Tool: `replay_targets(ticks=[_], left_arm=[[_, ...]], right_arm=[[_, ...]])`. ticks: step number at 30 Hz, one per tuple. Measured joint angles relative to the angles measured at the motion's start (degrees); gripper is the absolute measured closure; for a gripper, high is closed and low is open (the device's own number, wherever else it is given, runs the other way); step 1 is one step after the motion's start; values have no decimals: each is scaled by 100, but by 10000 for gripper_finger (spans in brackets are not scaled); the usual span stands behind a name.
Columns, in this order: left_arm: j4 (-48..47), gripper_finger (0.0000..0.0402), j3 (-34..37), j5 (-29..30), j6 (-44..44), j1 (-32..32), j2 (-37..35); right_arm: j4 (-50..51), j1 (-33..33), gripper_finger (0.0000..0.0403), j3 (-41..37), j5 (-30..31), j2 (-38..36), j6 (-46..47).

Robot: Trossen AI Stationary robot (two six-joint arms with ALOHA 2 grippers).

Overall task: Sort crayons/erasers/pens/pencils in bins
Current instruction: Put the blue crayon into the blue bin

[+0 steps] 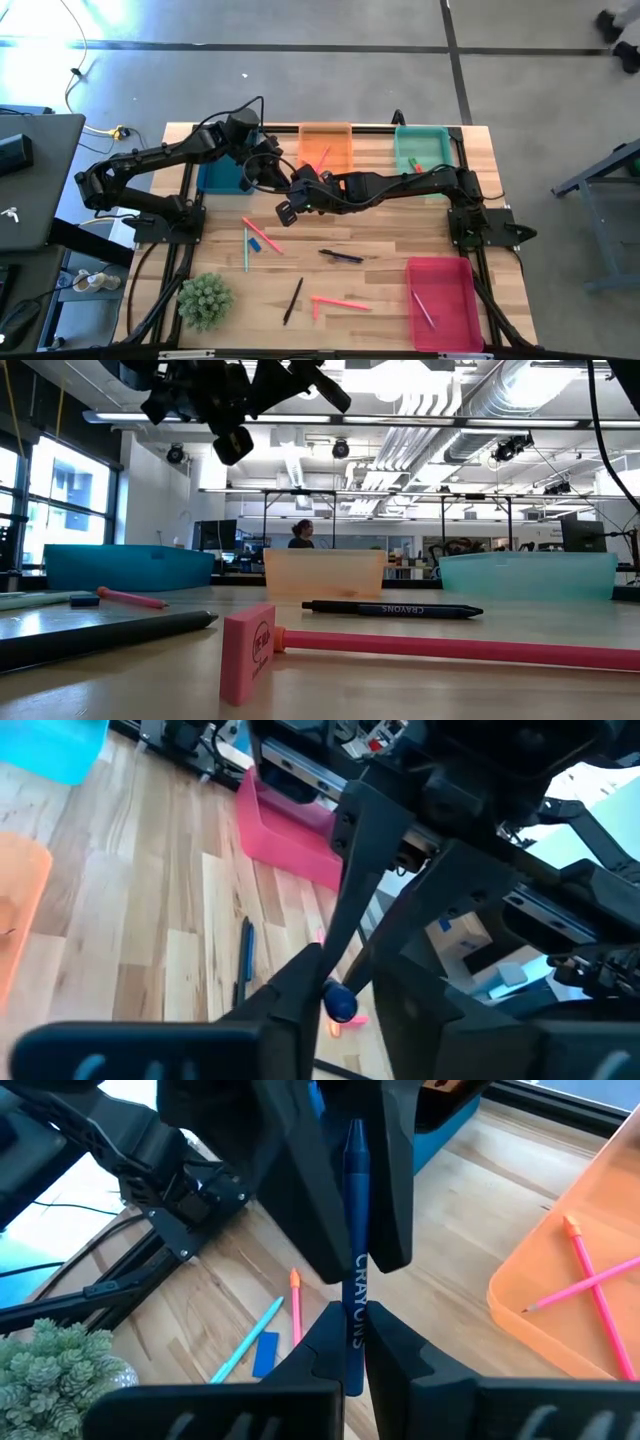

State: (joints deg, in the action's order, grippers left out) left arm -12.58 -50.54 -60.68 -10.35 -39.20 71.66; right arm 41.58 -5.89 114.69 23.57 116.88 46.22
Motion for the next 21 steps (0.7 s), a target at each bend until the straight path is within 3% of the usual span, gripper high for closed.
replay_targets(ticks=[7,14,21], left_arm=[[1,373,0,130,48,0,0],[0,382,0,132,48,0,0],[2,380,0,296,48,0,0]], right_arm=[[-15,0,398,0,-4,0,-1],[-17,0,394,0,-25,0,-4],[-25,61,338,0,-61,1,-17]])
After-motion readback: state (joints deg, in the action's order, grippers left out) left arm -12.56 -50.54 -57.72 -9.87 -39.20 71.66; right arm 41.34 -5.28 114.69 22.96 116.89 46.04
